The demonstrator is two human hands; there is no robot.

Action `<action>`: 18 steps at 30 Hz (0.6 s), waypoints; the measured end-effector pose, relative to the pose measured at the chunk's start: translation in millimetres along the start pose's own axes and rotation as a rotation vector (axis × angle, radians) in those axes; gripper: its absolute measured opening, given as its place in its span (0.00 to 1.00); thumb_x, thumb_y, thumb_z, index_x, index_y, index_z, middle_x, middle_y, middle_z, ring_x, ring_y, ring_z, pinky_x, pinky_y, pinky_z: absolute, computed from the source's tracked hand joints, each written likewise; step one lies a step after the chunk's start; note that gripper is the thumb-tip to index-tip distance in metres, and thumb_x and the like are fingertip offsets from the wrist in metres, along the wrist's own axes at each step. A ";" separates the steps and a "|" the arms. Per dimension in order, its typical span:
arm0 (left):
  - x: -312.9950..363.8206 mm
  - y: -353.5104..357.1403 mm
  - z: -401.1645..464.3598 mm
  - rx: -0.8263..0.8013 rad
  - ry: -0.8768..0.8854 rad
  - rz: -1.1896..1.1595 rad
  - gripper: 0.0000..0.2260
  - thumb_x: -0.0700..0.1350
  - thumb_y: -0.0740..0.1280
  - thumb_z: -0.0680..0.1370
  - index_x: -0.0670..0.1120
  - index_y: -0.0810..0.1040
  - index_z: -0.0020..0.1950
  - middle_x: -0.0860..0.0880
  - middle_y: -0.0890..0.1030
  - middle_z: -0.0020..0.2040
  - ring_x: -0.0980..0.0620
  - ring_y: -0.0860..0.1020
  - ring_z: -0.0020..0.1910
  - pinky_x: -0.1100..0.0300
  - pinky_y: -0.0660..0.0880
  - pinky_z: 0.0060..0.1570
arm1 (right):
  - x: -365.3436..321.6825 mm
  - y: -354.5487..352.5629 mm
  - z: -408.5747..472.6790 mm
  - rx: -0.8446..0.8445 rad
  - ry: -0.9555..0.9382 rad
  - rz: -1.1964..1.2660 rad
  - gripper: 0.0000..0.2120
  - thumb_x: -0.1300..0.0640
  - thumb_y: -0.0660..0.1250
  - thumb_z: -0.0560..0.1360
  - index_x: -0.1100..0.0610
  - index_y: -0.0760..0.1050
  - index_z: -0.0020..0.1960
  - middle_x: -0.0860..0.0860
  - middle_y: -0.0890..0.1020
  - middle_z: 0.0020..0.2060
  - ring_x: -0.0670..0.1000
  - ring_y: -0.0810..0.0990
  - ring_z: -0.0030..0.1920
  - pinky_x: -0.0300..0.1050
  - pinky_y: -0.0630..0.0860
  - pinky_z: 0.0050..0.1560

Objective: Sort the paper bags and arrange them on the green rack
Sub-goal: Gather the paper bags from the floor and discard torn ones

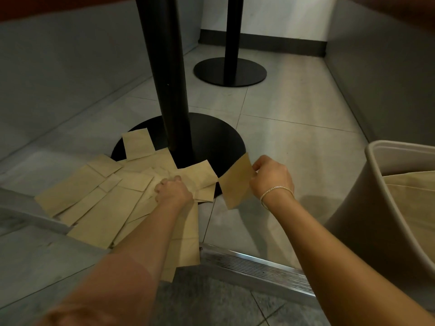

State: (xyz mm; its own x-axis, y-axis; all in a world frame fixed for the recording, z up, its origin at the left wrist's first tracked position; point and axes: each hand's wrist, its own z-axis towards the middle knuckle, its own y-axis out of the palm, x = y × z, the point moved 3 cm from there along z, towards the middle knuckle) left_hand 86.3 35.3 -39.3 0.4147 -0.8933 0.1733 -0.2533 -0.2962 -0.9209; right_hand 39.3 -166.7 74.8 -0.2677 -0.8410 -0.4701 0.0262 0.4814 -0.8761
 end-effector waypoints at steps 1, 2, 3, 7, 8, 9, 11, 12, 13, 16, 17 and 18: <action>0.2 -0.1 0.5 -0.016 0.001 0.012 0.27 0.47 0.64 0.76 0.45 0.60 0.72 0.38 0.63 0.68 0.39 0.64 0.66 0.52 0.70 0.59 | -0.8 0.0 -0.6 0.004 -0.002 0.001 0.14 0.65 0.59 0.76 0.57 0.72 0.60 0.57 0.78 0.54 0.58 0.77 0.53 0.50 0.77 0.51; 0.4 -0.7 -0.3 -0.020 0.007 0.038 0.26 0.46 0.63 0.77 0.44 0.59 0.72 0.38 0.64 0.68 0.39 0.65 0.66 0.53 0.70 0.60 | -1.5 0.0 -1.2 0.005 -0.004 0.000 0.14 0.65 0.59 0.77 0.57 0.72 0.60 0.57 0.78 0.54 0.58 0.77 0.53 0.50 0.77 0.51; 0.1 -1.5 -1.0 -0.011 0.024 0.074 0.25 0.45 0.62 0.77 0.42 0.59 0.72 0.37 0.65 0.68 0.39 0.66 0.66 0.53 0.69 0.60 | -2.1 0.0 -2.2 0.005 -0.006 -0.003 0.14 0.65 0.59 0.77 0.57 0.72 0.61 0.57 0.78 0.54 0.58 0.77 0.53 0.50 0.77 0.51; 0.7 -7.9 -8.0 0.078 0.144 0.148 0.15 0.38 0.58 0.79 0.39 0.69 0.65 0.40 0.75 0.60 0.43 0.75 0.59 0.56 0.73 0.54 | -6.1 -0.3 -7.9 -0.009 -0.026 -0.010 0.14 0.65 0.59 0.76 0.57 0.73 0.60 0.57 0.77 0.54 0.58 0.77 0.53 0.48 0.76 0.50; 1.8 -9.7 -9.9 0.087 0.169 0.163 0.13 0.37 0.58 0.79 0.39 0.72 0.62 0.41 0.76 0.59 0.44 0.76 0.57 0.57 0.74 0.52 | -7.4 -1.3 -9.6 -0.011 -0.036 -0.009 0.13 0.65 0.60 0.76 0.57 0.74 0.59 0.57 0.78 0.53 0.58 0.77 0.52 0.48 0.76 0.50; 3.1 -12.4 -12.7 0.099 0.190 0.177 0.12 0.36 0.58 0.79 0.38 0.74 0.60 0.41 0.77 0.58 0.45 0.77 0.56 0.58 0.74 0.51 | -9.0 -2.7 -11.4 -0.011 -0.046 -0.007 0.13 0.65 0.60 0.76 0.57 0.74 0.59 0.56 0.78 0.53 0.57 0.77 0.52 0.48 0.76 0.50; 4.8 -17.4 -17.2 0.122 0.202 0.164 0.10 0.35 0.59 0.78 0.38 0.76 0.57 0.42 0.79 0.55 0.46 0.78 0.54 0.58 0.75 0.50 | -12.0 -7.0 -14.9 -0.007 -0.068 0.000 0.12 0.64 0.59 0.76 0.58 0.75 0.58 0.56 0.78 0.52 0.57 0.77 0.50 0.47 0.77 0.49; 4.7 -19.6 -18.9 0.128 0.197 0.138 0.10 0.35 0.59 0.78 0.38 0.77 0.56 0.42 0.79 0.54 0.46 0.79 0.53 0.58 0.75 0.49 | -13.5 -9.8 -16.9 -0.004 -0.080 0.001 0.12 0.65 0.59 0.76 0.58 0.75 0.57 0.56 0.78 0.51 0.56 0.77 0.49 0.46 0.76 0.48; 4.3 -22.5 -20.6 0.128 0.195 0.110 0.10 0.35 0.60 0.78 0.38 0.77 0.56 0.41 0.80 0.54 0.45 0.79 0.53 0.58 0.75 0.49 | -14.7 -13.2 -19.1 0.002 -0.089 0.002 0.12 0.65 0.58 0.76 0.58 0.76 0.56 0.56 0.78 0.51 0.56 0.77 0.48 0.46 0.76 0.47; 5.1 -34.2 -29.7 0.091 0.196 -0.014 0.11 0.40 0.62 0.78 0.35 0.77 0.57 0.39 0.79 0.56 0.42 0.78 0.55 0.57 0.73 0.48 | -17.1 -25.8 -25.8 0.023 -0.102 0.012 0.12 0.66 0.57 0.75 0.58 0.76 0.55 0.56 0.79 0.50 0.56 0.77 0.47 0.46 0.76 0.47; 7.3 -37.8 -34.0 0.072 0.204 -0.050 0.13 0.42 0.63 0.78 0.35 0.77 0.56 0.39 0.79 0.55 0.42 0.78 0.55 0.58 0.72 0.47 | -17.7 -30.3 -28.3 0.030 -0.106 0.015 0.13 0.66 0.57 0.76 0.58 0.76 0.55 0.57 0.79 0.50 0.57 0.77 0.48 0.46 0.76 0.47; 10.3 -41.4 -39.8 0.051 0.213 -0.088 0.14 0.44 0.63 0.78 0.36 0.77 0.56 0.40 0.79 0.54 0.43 0.78 0.54 0.58 0.71 0.46 | -18.5 -35.0 -31.2 0.035 -0.110 0.019 0.13 0.66 0.57 0.76 0.59 0.76 0.56 0.57 0.79 0.51 0.58 0.77 0.49 0.46 0.75 0.47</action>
State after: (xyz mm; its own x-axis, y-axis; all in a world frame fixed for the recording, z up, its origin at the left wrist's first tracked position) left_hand 66.3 24.9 14.5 0.2384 -0.9176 0.3179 -0.1776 -0.3631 -0.9147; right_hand 13.3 -160.2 117.5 -0.1596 -0.8549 -0.4936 0.0640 0.4900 -0.8694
